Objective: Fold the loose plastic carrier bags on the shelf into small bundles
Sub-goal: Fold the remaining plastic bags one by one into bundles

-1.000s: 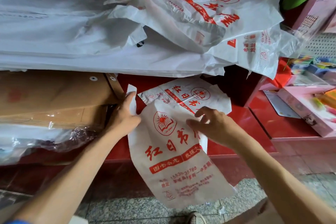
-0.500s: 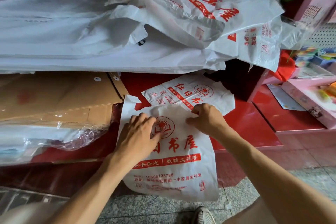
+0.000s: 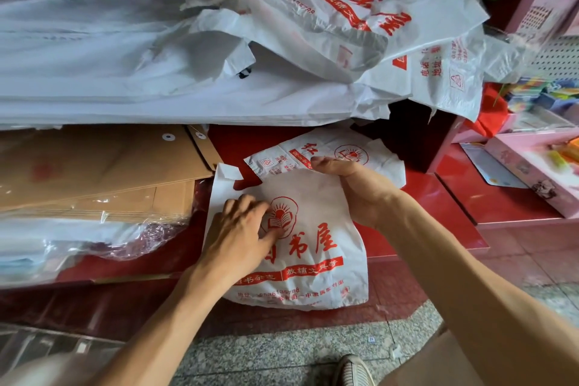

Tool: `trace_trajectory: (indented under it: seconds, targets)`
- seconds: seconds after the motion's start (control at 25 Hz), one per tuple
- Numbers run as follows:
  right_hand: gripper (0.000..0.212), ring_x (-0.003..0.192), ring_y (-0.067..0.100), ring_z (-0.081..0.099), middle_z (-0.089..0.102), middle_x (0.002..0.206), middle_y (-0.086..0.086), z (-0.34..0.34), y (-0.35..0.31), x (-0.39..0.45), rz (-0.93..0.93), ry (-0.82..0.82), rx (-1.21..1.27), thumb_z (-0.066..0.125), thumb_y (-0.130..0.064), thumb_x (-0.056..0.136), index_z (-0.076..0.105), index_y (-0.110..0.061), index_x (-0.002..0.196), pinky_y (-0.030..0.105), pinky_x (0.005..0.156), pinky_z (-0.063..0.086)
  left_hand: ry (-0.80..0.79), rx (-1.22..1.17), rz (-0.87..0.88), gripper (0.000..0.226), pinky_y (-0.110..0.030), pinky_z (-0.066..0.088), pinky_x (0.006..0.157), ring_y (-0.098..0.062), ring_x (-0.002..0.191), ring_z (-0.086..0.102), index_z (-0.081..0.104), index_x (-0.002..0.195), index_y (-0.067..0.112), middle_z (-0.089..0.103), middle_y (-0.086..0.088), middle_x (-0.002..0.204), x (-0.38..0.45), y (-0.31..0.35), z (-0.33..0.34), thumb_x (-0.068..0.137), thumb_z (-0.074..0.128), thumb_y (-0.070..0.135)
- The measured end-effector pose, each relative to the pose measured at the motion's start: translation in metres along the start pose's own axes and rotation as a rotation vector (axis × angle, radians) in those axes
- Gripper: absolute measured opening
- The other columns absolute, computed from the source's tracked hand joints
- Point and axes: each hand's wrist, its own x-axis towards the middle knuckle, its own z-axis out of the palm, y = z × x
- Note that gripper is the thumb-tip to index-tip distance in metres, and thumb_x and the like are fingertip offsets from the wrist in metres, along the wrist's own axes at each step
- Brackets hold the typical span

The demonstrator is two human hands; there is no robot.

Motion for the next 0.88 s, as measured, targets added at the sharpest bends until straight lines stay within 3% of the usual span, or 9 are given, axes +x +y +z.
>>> trace_trajectory:
  seconds: [0.16,0.28,0.36,0.48,0.56,0.64,0.68,0.76,0.88]
  targets:
    - [0.034,0.090,0.027,0.068,0.070,0.111,0.017,-0.009,-0.004,0.013,-0.141,0.221,-0.089,0.064,0.005,0.083,0.067,-0.004,0.115,0.036,0.078,0.057,-0.018,-0.029,0.036,0.050,-0.031,0.035,0.102,-0.016,0.126,0.034,0.046,0.139,0.024,0.041,0.006,0.136,0.002,-0.001,-0.002,0.094,0.055,0.045]
    - [0.043,0.100,0.020,0.063,0.063,0.123,0.004,-0.024,0.001,0.025,-0.292,0.444,-0.542,0.061,0.007,0.084,0.068,-0.015,0.121,0.023,0.079,0.051,-0.022,-0.060,0.089,0.031,-0.029,0.042,0.093,-0.015,0.114,0.048,0.055,0.126,0.021,0.049,0.005,0.123,0.017,-0.007,-0.009,0.097,0.054,0.032]
    - [0.051,0.111,0.013,0.053,0.055,0.131,-0.001,-0.034,0.003,0.030,-0.408,0.456,-0.822,0.055,0.013,0.084,0.064,-0.016,0.126,0.013,0.077,0.043,-0.031,-0.079,0.053,0.024,-0.025,0.041,0.082,-0.013,0.102,0.054,0.060,0.114,0.020,0.050,0.005,0.111,0.032,-0.018,-0.017,0.093,0.061,0.032]
    - [0.068,0.126,0.004,0.035,0.041,0.138,-0.010,-0.042,-0.003,0.037,-0.524,0.392,-0.930,0.050,0.019,0.079,0.053,-0.015,0.138,-0.005,0.082,0.032,-0.088,-0.007,0.042,0.038,-0.027,0.039,0.083,-0.013,0.105,0.051,0.057,0.107,0.026,0.052,0.007,0.111,0.051,-0.035,-0.027,0.081,0.071,0.051]
    - [0.078,0.138,0.006,0.026,0.032,0.151,-0.009,-0.045,-0.002,0.044,-0.509,0.380,-1.003,0.047,0.021,0.077,0.043,-0.016,0.146,0.000,0.097,0.024,-0.199,0.050,0.025,0.067,-0.029,0.038,0.094,-0.017,0.125,0.045,0.052,0.125,0.028,0.048,0.006,0.130,0.062,-0.044,-0.032,0.073,0.070,0.066]
    - [0.083,0.146,0.014,0.019,0.023,0.159,-0.003,-0.045,0.001,0.052,-0.431,0.391,-1.105,0.046,0.020,0.077,0.036,-0.018,0.150,0.011,0.103,0.021,-0.388,0.050,-0.061,0.121,-0.031,0.023,0.116,-0.017,0.148,0.014,0.026,0.152,0.026,0.014,0.002,0.161,0.071,-0.051,-0.037,0.055,0.063,0.087]
    - [0.084,0.147,0.016,0.018,0.021,0.160,-0.002,-0.045,0.003,0.055,-0.399,0.404,-1.132,0.046,0.020,0.077,0.034,-0.018,0.151,0.014,0.104,0.022,-0.441,0.028,-0.074,0.139,-0.031,0.012,0.121,-0.012,0.150,-0.001,0.011,0.156,0.026,-0.005,0.005,0.164,0.075,-0.054,-0.038,0.045,0.059,0.094]
    - [0.083,0.147,0.019,0.020,0.020,0.160,-0.001,-0.046,0.004,0.061,-0.378,0.426,-1.145,0.048,0.018,0.077,0.034,-0.017,0.151,0.020,0.109,0.027,-0.429,-0.056,-0.011,0.137,-0.030,0.008,0.122,-0.007,0.149,-0.005,0.004,0.156,0.029,-0.015,0.012,0.162,0.080,-0.055,-0.036,0.049,0.070,0.084]
    - [0.081,0.146,0.021,0.024,0.022,0.160,-0.001,-0.048,0.004,0.071,-0.356,0.439,-1.134,0.049,0.017,0.078,0.035,-0.016,0.150,0.028,0.113,0.033,-0.246,-0.074,0.170,0.093,-0.035,0.029,0.113,-0.011,0.136,0.029,0.039,0.144,0.035,0.029,0.010,0.151,0.078,-0.050,-0.036,0.065,0.082,0.057]
